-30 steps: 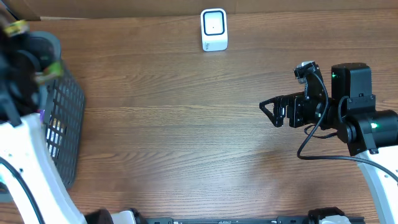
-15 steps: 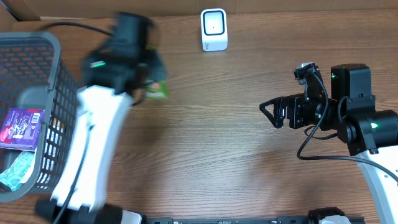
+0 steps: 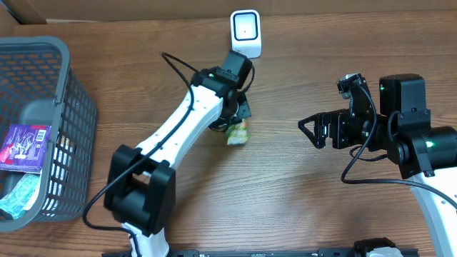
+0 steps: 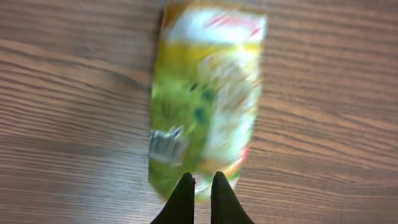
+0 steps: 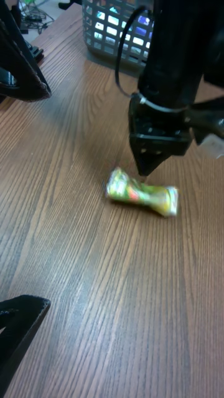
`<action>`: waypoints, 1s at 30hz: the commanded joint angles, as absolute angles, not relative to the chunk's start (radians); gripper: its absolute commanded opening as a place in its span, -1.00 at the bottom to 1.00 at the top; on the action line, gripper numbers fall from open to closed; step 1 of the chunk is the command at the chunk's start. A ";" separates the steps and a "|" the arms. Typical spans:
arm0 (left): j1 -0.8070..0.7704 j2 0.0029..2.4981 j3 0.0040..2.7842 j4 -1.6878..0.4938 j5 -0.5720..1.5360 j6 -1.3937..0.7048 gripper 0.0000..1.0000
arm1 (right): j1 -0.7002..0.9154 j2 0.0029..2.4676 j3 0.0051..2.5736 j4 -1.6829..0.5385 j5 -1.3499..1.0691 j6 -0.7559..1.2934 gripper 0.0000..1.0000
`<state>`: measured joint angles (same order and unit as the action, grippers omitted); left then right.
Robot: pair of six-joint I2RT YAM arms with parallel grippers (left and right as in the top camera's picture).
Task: Scan the item barcode
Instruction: 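Carry the green tea carton out and set it on the table centre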
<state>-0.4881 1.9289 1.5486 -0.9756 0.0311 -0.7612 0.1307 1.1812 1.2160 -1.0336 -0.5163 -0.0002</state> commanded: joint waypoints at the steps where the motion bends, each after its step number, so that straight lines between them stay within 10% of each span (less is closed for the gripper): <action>1: -0.504 1.949 1.556 -0.971 0.080 -0.786 -0.92 | 0.124 1.176 1.245 -1.032 -0.514 -0.007 1.00; 15: -0.361 1.906 2.036 -1.314 -0.084 -0.589 -0.11 | 0.124 1.176 1.245 -1.036 -0.514 -0.007 1.00; 30: 0.332 1.652 2.319 -1.690 -0.101 -0.472 0.38 | 0.124 1.176 1.245 -1.035 -0.514 -0.008 1.00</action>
<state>0.2314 1.7226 2.3585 -1.6840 -0.1028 -0.5148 0.1307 1.1812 1.2160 -1.0397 -0.5163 -0.0006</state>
